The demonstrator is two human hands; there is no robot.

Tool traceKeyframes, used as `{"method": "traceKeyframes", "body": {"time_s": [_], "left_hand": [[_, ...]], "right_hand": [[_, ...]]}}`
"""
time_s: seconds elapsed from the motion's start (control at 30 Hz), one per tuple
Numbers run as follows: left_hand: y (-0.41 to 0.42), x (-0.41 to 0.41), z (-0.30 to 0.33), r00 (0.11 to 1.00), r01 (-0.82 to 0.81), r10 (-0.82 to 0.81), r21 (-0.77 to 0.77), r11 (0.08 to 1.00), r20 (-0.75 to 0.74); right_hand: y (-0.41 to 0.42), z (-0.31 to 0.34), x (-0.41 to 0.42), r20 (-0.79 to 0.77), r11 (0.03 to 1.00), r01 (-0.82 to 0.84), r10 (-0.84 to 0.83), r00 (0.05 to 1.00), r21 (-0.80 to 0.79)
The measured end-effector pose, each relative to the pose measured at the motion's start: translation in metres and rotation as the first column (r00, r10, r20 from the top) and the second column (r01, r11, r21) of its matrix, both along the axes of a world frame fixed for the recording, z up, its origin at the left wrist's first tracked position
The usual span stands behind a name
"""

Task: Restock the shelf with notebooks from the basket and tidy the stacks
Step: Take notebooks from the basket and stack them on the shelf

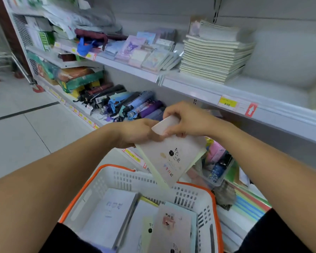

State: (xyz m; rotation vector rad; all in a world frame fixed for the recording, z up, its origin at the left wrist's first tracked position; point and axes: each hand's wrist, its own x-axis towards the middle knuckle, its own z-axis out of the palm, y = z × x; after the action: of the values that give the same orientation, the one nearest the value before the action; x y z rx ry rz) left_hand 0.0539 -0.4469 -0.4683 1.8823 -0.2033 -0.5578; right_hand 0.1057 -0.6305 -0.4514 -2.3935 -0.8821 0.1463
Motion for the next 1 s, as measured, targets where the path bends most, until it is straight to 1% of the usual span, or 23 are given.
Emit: {"method": "traceKeyframes", "body": {"time_s": [0.07, 0.1, 0.13, 0.17, 0.2, 0.23, 0.27, 0.3, 0.33, 0.37, 0.4, 0.43, 0.47, 0.53, 0.57, 0.63, 0.7, 0.77, 0.83, 0.9, 0.97, 1.0], "left_hand": [[0.001, 0.003, 0.004, 0.998, -0.060, 0.060, -0.084, 0.995, 0.004], [0.002, 0.004, 0.009, 0.995, -0.095, 0.096, -0.150, 0.984, -0.003], [0.004, 0.004, 0.015, 0.991, -0.136, 0.136, -0.230, 0.964, -0.017], [0.006, 0.005, 0.020, 0.985, -0.170, 0.172, -0.308, 0.936, -0.019], [0.008, 0.006, 0.026, 0.979, -0.191, 0.204, -0.376, 0.907, -0.006], [0.009, 0.008, 0.031, 0.972, -0.202, 0.233, -0.429, 0.881, 0.020], [0.007, 0.010, 0.037, 0.963, -0.212, 0.265, -0.472, 0.856, 0.048], [0.005, 0.013, 0.043, 0.948, -0.232, 0.309, -0.506, 0.831, 0.073], [0.000, 0.016, 0.050, 0.931, -0.253, 0.354, -0.537, 0.804, 0.092], [-0.005, 0.020, 0.057, 0.910, -0.274, 0.400, -0.565, 0.779, 0.111], [-0.012, 0.025, 0.064, 0.891, -0.286, 0.436, -0.590, 0.755, 0.126], [-0.019, 0.030, 0.072, 0.878, -0.289, 0.458, -0.611, 0.737, 0.138], [-0.026, 0.034, 0.080, 0.871, -0.287, 0.471, -0.630, 0.721, 0.142], [-0.040, 0.045, 0.096, 0.865, -0.290, 0.477, -0.620, 0.729, 0.157], [-0.045, 0.051, 0.103, 0.859, -0.308, 0.483, -0.580, 0.754, 0.172], [-0.053, 0.066, 0.114, 0.838, -0.341, 0.496, -0.491, 0.802, 0.227], [-0.064, 0.081, 0.120, 0.822, -0.309, 0.484, -0.479, 0.822, 0.300], [-0.075, 0.090, 0.121, 0.808, -0.261, 0.486, -0.538, 0.802, 0.333], [-0.080, 0.095, 0.120, 0.813, -0.224, 0.486, -0.597, 0.770, 0.322], [-0.074, 0.101, 0.118, 0.820, -0.236, 0.495, -0.619, 0.749, 0.287], [-0.062, 0.107, 0.120, 0.814, -0.267, 0.522, -0.633, 0.727, 0.256], [-0.055, 0.110, 0.122, 0.809, -0.273, 0.529, -0.633, 0.724, 0.257]], "right_hand": [[-0.003, 0.001, 0.002, 0.215, 0.998, 0.047, -0.040, 0.976, -0.029], [-0.006, 0.003, 0.003, 0.321, 0.995, 0.101, -0.100, 0.942, 0.016], [-0.009, 0.009, 0.002, 0.398, 0.979, 0.165, -0.199, 0.895, 0.118], [-0.013, 0.015, 0.000, 0.451, 0.942, 0.222, -0.317, 0.834, 0.252], [-0.018, 0.023, -0.003, 0.484, 0.889, 0.274, -0.434, 0.760, 0.367], [-0.024, 0.029, -0.003, 0.487, 0.830, 0.335, -0.539, 0.687, 0.446], [-0.028, 0.038, -0.005, 0.440, 0.775, 0.403, -0.616, 0.653, 0.487], [-0.031, 0.046, -0.006, 0.324, 0.726, 0.464, -0.659, 0.678, 0.507], [-0.033, 0.055, -0.009, 0.122, 0.690, 0.505, -0.644, 0.755, 0.518], [-0.032, 0.062, -0.014, -0.142, 0.667, 0.511, -0.527, 0.838, 0.543], [-0.030, 0.066, -0.018, -0.373, 0.649, 0.509, -0.348, 0.860, 0.566], [-0.028, 0.068, -0.022, -0.506, 0.623, 0.505, -0.196, 0.840, 0.598], [-0.026, 0.069, -0.023, -0.546, 0.581, 0.505, -0.119, 0.829, 0.639], [-0.027, 0.071, -0.018, -0.521, 0.445, 0.509, -0.107, 0.847, 0.737], [-0.031, 0.073, -0.013, -0.508, 0.371, 0.510, -0.112, 0.854, 0.776], [-0.043, 0.080, -0.003, -0.486, 0.274, 0.501, -0.125, 0.865, 0.821], [-0.057, 0.086, 0.009, -0.465, 0.237, 0.486, -0.141, 0.874, 0.841], [-0.067, 0.091, 0.023, -0.435, 0.209, 0.461, -0.160, 0.886, 0.863], [-0.071, 0.103, 0.042, -0.422, 0.157, 0.445, -0.159, 0.892, 0.881], [-0.075, 0.121, 0.070, -0.459, 0.090, 0.474, -0.145, 0.877, 0.876], [-0.080, 0.145, 0.110, -0.530, 0.022, 0.537, -0.128, 0.838, 0.843], [-0.082, 0.156, 0.129, -0.562, 0.017, 0.570, -0.143, 0.815, 0.822]]}}
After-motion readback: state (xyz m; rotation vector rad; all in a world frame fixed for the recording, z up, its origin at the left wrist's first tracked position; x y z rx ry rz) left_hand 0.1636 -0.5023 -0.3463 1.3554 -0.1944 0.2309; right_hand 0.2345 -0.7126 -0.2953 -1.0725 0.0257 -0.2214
